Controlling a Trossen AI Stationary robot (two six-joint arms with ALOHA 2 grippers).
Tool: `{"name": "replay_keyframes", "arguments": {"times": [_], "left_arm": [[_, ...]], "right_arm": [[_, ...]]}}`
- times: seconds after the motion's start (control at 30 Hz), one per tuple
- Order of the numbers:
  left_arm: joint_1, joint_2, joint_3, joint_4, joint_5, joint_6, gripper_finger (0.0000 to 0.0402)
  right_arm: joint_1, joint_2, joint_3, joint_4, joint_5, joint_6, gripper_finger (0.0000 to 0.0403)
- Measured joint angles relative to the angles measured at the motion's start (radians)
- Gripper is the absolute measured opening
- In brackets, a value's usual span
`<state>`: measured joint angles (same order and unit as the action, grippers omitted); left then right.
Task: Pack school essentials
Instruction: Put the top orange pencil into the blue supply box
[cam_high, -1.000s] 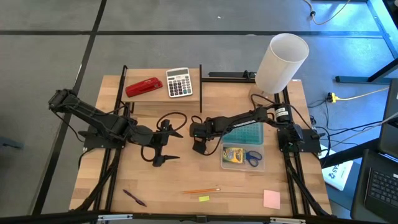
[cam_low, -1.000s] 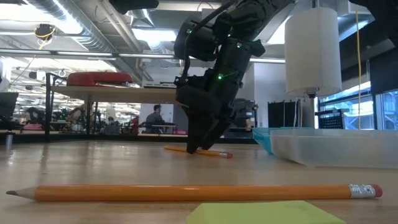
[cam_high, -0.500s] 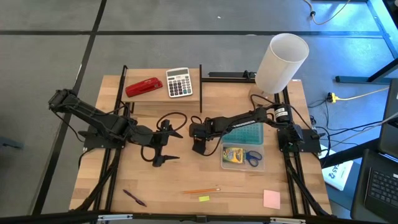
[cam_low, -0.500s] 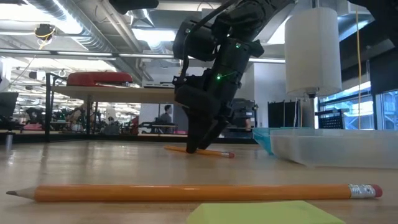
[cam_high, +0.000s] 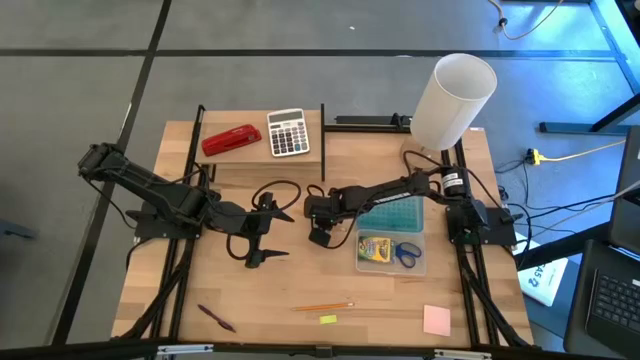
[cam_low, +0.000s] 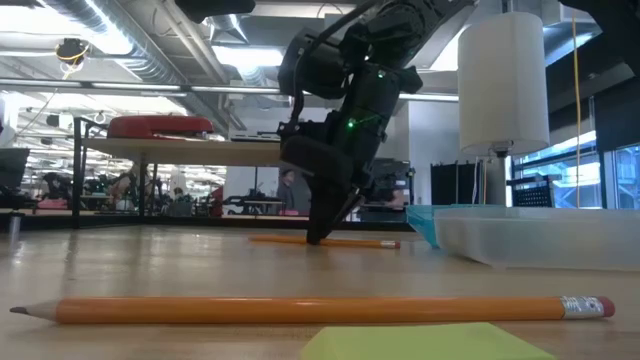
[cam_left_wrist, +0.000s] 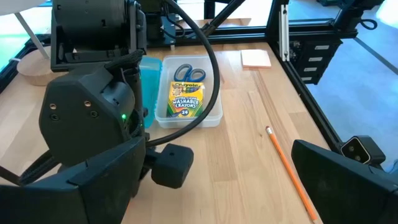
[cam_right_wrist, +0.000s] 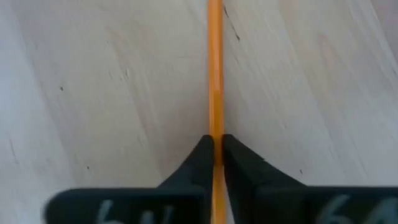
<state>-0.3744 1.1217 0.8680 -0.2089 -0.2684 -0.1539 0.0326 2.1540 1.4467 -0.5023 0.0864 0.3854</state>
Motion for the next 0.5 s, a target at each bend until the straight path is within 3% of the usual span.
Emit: {"name": "replay_keyframes", "arguments": {"times": [0.23,0.5], "left_arm": [[0.0,0.0,0.0,0.0,0.0,0.0,0.0399],[0.0,0.0,0.0,0.0,0.0,0.0,0.0399]], "right_arm": [[0.0,0.004,0.049,-0.05,-0.009,-0.012,0.0026],[-0.009,0.012,0.174,-0.181,-0.03,-0.093,0.0002]]}}
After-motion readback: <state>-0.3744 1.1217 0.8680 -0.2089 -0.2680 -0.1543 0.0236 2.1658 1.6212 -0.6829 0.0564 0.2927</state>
